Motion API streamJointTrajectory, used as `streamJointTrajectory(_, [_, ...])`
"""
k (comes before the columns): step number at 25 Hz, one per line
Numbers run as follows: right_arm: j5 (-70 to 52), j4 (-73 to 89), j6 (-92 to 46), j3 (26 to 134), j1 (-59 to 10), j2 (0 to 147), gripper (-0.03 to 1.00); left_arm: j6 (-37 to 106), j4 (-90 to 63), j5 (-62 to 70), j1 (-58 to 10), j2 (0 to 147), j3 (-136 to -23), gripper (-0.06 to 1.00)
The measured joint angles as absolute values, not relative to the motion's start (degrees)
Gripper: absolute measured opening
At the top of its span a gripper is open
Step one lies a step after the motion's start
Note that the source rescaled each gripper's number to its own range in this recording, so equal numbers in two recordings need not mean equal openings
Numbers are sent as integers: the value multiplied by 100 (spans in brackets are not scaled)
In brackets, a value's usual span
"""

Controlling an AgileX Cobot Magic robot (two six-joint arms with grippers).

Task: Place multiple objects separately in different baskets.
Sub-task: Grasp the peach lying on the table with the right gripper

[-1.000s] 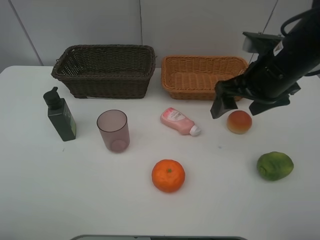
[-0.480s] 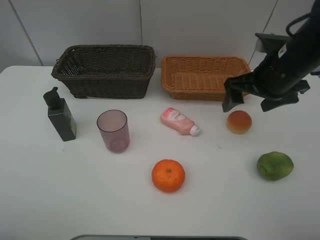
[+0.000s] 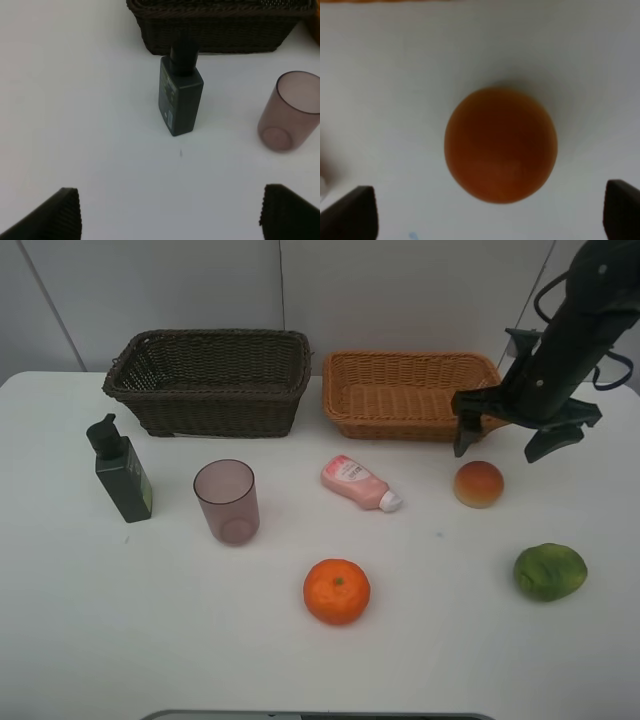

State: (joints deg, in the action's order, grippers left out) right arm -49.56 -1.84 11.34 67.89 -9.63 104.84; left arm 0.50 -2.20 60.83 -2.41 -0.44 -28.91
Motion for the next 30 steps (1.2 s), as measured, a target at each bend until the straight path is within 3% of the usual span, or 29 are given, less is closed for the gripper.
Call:
streamJointTrajectory(25, [-4435, -188, 1285, 6920, -963, 11636, 99, 50, -220, 6083, -241, -44, -2891, 92])
streamJointTrajectory(27, [-4429, -191, 1285, 6920, -963, 11691, 93, 50, -220, 6083, -241, -44, -2891, 92])
streamJointTrajectory(29, [-4423, -191, 1285, 6920, -963, 11732, 74, 50, -220, 6083, -241, -44, -2891, 92])
streamJointTrajectory(30, [-4423, -195, 1285, 6920, -963, 11761, 59, 50, -220, 6083, -241, -44, -2891, 92])
